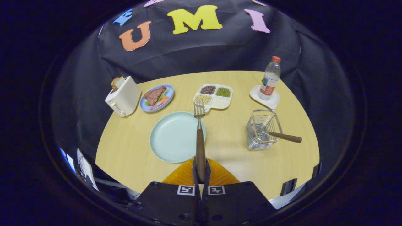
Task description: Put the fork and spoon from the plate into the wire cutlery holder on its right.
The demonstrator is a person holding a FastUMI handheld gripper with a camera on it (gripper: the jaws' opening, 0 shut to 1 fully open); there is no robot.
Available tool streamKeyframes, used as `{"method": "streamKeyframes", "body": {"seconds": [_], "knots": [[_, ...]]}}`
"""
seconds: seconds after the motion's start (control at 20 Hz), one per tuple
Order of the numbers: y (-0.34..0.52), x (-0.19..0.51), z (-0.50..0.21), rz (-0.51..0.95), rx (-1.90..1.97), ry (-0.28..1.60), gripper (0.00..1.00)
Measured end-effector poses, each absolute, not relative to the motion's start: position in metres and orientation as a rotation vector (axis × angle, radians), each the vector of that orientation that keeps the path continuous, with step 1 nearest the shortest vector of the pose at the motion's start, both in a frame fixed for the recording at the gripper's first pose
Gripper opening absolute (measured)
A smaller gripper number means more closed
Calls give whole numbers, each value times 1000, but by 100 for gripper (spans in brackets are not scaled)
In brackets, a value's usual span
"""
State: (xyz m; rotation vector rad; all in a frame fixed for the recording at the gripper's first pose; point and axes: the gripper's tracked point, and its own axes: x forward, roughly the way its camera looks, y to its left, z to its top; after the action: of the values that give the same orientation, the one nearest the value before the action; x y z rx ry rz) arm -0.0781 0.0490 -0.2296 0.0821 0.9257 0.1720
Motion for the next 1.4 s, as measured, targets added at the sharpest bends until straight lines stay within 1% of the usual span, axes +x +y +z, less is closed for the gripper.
{"method": "streamKeyframes", "body": {"seconds": [0.45,0.6,0.9,0.95,1.1,1.2,1.3,1.4], "knots": [[-48,-83,-229,38,134,928,1],[-64,-84,-235,7,155,956,1],[-65,-86,-236,10,133,990,1],[-64,-83,-234,10,128,985,2],[-66,-78,-226,0,83,958,10],[-65,-73,-219,7,73,931,11],[-68,-70,-214,-2,60,910,15],[-64,-64,-209,7,46,884,26]]}}
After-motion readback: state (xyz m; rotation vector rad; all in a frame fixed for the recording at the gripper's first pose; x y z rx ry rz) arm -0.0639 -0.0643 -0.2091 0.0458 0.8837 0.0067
